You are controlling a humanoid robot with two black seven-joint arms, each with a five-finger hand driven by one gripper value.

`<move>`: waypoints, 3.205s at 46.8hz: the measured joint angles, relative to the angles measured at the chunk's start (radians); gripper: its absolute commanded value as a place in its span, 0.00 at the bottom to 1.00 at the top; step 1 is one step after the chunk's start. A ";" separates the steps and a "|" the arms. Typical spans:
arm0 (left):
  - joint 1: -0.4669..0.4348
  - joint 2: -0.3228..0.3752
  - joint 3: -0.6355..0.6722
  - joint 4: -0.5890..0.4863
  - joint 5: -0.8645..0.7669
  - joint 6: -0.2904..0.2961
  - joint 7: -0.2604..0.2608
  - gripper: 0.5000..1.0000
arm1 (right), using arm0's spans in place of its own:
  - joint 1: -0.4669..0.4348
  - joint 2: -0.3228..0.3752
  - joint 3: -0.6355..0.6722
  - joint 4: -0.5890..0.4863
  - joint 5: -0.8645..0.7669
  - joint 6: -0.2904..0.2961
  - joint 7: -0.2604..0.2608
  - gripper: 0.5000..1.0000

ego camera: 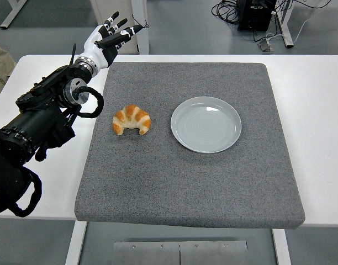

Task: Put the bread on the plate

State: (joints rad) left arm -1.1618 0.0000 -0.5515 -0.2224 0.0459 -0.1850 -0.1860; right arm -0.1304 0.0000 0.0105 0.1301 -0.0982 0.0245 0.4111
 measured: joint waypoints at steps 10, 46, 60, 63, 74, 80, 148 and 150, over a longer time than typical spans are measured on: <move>-0.003 0.000 -0.002 0.000 0.000 0.002 -0.001 0.94 | 0.000 0.000 0.000 0.000 0.000 0.000 0.000 1.00; -0.054 0.000 0.048 -0.016 0.020 -0.011 0.011 0.94 | 0.000 0.000 0.000 0.000 0.000 0.000 0.000 1.00; -0.066 0.027 0.142 -0.078 0.018 0.010 0.014 0.94 | 0.000 0.000 0.000 0.000 0.000 0.000 0.000 1.00; -0.057 0.064 0.146 -0.142 0.018 0.012 0.027 0.94 | 0.000 0.000 0.000 0.000 0.000 0.000 0.000 1.00; -0.026 0.209 0.188 -0.425 0.059 0.120 0.031 0.94 | 0.000 0.000 0.000 0.000 0.000 0.000 0.000 1.00; -0.021 0.290 0.238 -0.569 0.163 0.170 0.032 0.94 | 0.000 0.000 0.000 0.000 0.000 0.000 0.000 1.00; 0.081 0.638 0.447 -1.029 0.941 0.213 0.154 0.94 | 0.000 0.000 0.000 0.000 0.000 0.000 0.000 1.00; 0.082 0.636 0.447 -1.021 0.942 0.214 0.154 0.94 | 0.000 0.000 0.000 0.000 0.000 0.000 0.000 1.00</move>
State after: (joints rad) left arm -1.0800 0.6361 -0.1045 -1.2432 0.9879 0.0291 -0.0322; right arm -0.1306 0.0000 0.0101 0.1303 -0.0982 0.0246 0.4110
